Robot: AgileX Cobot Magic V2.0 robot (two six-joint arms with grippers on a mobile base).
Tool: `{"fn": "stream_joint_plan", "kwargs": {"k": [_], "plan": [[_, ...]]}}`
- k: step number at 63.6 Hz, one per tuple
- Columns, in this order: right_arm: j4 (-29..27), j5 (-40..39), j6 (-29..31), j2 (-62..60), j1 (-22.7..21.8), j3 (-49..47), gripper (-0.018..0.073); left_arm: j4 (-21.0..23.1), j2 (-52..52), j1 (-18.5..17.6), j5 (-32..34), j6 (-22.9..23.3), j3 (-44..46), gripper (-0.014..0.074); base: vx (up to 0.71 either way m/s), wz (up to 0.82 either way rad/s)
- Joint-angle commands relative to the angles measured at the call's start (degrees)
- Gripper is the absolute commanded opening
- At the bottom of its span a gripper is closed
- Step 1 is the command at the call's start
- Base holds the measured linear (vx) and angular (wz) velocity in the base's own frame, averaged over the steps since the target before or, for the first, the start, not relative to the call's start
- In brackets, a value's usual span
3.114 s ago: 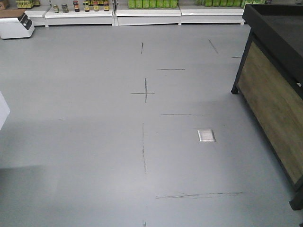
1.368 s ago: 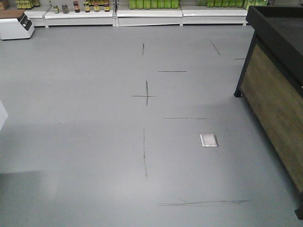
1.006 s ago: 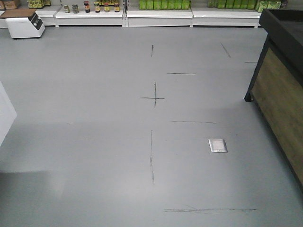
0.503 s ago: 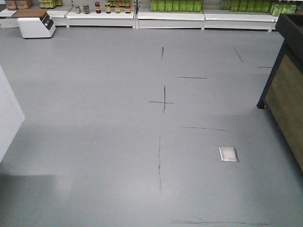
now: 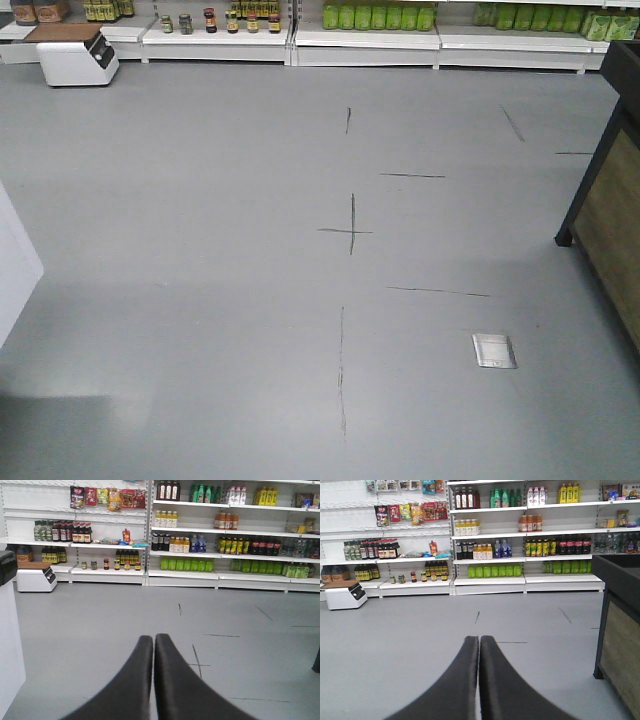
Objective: Pick three apples into basket with both arms
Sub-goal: 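Drive the base forward across the floor toward the fruit tables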
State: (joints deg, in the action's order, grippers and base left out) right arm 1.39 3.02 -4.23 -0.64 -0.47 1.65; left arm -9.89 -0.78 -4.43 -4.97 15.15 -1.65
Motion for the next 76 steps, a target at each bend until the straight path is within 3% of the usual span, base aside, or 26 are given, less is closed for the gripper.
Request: {"fn": "stream_joint_plan", "kwargs": {"k": [1, 76], "plan": [[0.11, -4.63, 0.45, 0.29, -0.04, 0.73, -0.0009, -0.01, 0.47, -0.23, 3.84, 0.50, -0.96, -0.0006, 0.21, -0.09], [0.11, -4.58, 0.45, 0.29, -0.04, 0.73, -0.0009, -0.01, 0.47, -0.23, 3.84, 0.50, -0.96, -0.0006, 0.22, -0.10]]}}
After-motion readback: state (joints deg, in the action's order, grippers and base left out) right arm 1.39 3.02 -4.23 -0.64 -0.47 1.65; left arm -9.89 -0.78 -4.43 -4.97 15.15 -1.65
